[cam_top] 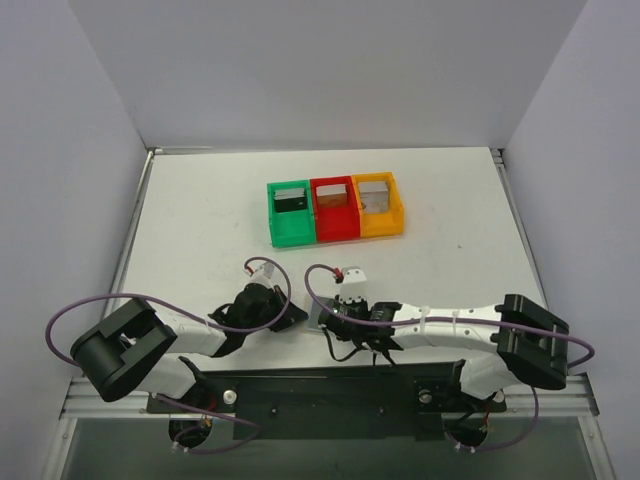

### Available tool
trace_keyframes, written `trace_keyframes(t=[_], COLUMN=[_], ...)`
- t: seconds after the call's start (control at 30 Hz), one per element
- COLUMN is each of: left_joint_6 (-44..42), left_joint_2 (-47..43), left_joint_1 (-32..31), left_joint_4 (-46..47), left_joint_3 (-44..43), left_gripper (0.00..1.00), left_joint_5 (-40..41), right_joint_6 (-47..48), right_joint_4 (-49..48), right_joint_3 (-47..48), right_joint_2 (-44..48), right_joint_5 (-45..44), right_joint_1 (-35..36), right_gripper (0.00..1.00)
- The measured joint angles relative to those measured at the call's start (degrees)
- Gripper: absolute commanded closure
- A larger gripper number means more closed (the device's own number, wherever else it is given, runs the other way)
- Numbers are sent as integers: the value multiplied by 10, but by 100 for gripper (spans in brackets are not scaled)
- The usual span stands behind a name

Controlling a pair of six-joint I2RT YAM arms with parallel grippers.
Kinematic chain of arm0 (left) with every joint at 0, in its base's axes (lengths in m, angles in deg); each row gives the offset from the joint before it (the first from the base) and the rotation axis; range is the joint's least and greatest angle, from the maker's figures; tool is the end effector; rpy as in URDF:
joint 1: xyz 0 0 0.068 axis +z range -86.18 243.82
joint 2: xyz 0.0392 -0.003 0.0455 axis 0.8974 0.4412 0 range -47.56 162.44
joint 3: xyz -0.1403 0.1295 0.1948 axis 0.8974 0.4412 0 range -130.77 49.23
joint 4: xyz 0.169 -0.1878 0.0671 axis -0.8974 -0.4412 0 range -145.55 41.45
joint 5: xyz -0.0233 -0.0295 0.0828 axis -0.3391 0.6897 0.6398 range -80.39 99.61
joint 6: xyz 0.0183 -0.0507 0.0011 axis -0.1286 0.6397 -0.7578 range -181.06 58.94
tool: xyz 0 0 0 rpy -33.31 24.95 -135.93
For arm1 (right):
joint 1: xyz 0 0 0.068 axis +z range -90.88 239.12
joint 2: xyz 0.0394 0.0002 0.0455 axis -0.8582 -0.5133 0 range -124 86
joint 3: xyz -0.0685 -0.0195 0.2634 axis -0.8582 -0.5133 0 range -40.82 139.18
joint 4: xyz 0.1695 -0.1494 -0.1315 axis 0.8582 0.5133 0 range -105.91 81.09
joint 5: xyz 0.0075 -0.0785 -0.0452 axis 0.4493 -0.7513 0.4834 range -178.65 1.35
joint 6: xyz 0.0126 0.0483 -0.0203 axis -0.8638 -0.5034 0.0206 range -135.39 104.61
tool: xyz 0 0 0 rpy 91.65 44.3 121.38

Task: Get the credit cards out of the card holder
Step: Remove the credit card from the card holder.

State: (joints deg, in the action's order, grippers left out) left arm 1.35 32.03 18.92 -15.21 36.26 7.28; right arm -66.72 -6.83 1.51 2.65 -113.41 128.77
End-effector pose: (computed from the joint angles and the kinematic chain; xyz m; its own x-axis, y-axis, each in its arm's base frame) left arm 0.1521 -0.1537 0.1120 -0.8264 -0.4267 -0.3675 -0.0067 0.6600 -0.7512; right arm 0.1120 0.2591 0.1787 -0.7585 -0.0064 -0.6517 -0.2654 0.9163 0.2999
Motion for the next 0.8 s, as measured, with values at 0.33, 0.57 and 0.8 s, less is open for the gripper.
trace_keyframes(t=[0.33, 0.57, 0.8], left_joint_6=[0, 1, 4], left_joint_2=[-4, -21, -45], left_joint_1=[0, -1, -8], left_joint_4=[-1, -11, -23], left_joint_3=[2, 11, 23], left_gripper=[100, 100, 100], left_joint_5=[2, 6, 21], right_joint_6=[-48, -37, 17], right_joint_4=[2, 9, -49], right_joint_3=[-70, -74, -30], right_joint_2=[87, 160, 159], right_joint_5=[-20, -40, 10], right_joint_1=[-23, -6, -2], right_gripper=[73, 55, 59])
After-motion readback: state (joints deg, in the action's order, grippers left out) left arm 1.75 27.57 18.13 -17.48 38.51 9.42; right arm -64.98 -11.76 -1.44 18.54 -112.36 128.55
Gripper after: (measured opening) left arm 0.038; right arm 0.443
